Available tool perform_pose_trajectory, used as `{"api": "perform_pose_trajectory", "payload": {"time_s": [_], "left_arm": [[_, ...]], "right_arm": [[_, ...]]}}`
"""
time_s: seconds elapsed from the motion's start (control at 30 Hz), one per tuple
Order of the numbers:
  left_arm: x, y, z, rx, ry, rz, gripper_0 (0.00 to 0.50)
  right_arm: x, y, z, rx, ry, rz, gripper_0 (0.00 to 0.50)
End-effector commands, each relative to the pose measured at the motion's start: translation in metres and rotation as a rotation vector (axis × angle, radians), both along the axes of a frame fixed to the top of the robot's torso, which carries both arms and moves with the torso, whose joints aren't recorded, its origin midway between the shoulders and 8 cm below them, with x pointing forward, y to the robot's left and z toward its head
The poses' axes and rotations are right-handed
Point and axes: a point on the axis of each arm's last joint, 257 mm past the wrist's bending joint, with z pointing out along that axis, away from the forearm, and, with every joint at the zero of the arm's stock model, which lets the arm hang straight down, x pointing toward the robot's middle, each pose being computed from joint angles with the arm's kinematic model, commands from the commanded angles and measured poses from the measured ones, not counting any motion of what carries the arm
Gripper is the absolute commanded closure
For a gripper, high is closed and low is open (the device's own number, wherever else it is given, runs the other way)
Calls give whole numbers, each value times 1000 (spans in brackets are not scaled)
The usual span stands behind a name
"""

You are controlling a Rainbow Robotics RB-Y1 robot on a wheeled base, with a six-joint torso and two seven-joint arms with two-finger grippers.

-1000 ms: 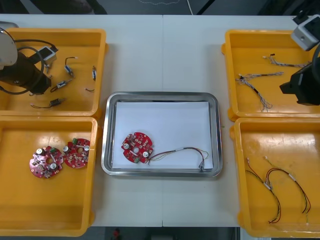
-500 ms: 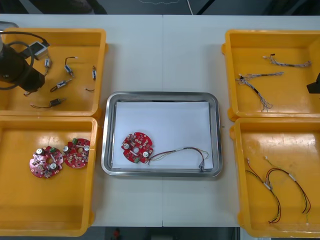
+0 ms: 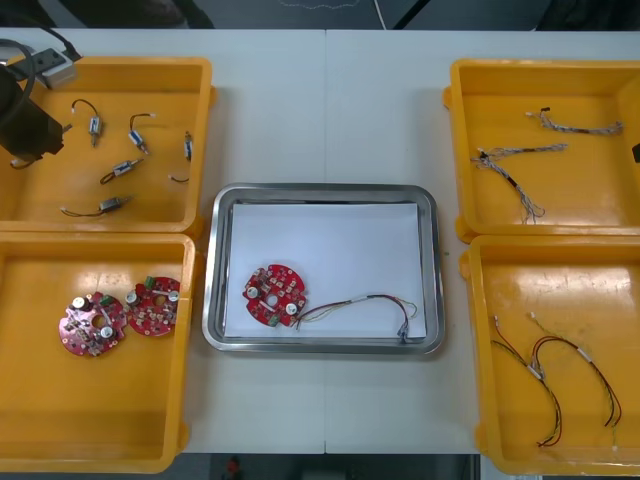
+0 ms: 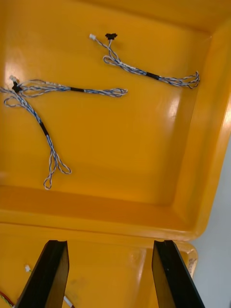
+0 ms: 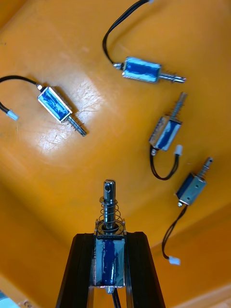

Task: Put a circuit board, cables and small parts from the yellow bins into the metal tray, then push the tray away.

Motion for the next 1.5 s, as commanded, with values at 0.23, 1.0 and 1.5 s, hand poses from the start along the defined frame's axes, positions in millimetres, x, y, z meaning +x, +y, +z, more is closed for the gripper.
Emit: {"api": "perform_pose_trajectory", "payload": {"time_s": [0.23, 1.0, 1.5], "left_arm": [[-38, -42, 25, -93, -34, 222, 500], [-90, -235, 5, -223, -21, 142, 499], [-73, -280, -58, -235, 21, 127, 499]], "right_arm": [[42, -12, 32, 97, 43, -146, 0], [127, -15, 47, 244, 20, -398, 0], [165, -9, 48, 540, -109, -748, 0]]}}
